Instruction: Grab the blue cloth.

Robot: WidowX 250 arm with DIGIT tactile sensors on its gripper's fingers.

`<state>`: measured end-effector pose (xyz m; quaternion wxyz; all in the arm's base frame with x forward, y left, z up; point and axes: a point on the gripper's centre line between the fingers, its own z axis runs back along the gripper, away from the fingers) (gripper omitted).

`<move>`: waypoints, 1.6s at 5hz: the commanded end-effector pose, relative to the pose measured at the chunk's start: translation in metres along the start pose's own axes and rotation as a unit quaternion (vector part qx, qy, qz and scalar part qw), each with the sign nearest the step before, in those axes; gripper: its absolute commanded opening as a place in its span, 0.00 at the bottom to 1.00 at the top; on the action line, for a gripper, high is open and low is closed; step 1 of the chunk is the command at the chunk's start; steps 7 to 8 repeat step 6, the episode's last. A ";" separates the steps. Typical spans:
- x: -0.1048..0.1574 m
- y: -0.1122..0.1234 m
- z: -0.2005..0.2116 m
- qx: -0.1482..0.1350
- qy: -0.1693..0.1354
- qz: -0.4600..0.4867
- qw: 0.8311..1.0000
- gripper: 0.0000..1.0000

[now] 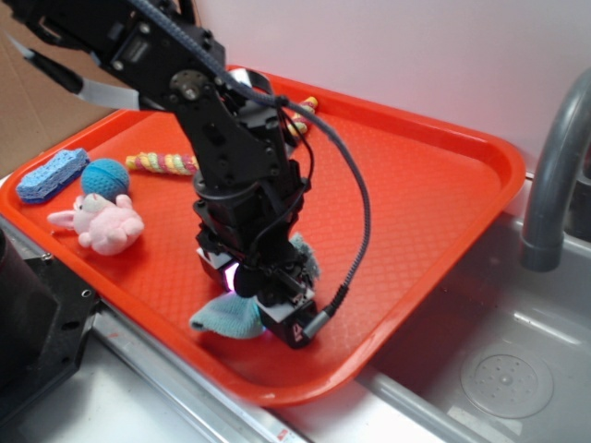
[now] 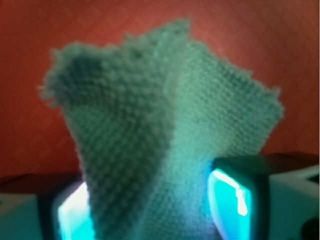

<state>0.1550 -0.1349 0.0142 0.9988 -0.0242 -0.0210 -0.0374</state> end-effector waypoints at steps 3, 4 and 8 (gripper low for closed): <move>0.000 0.037 0.140 0.016 -0.011 -0.074 0.997 0.00; 0.009 0.064 0.174 0.042 -0.021 -0.046 0.998 0.00; 0.024 0.091 0.184 0.091 -0.006 -0.005 0.996 0.00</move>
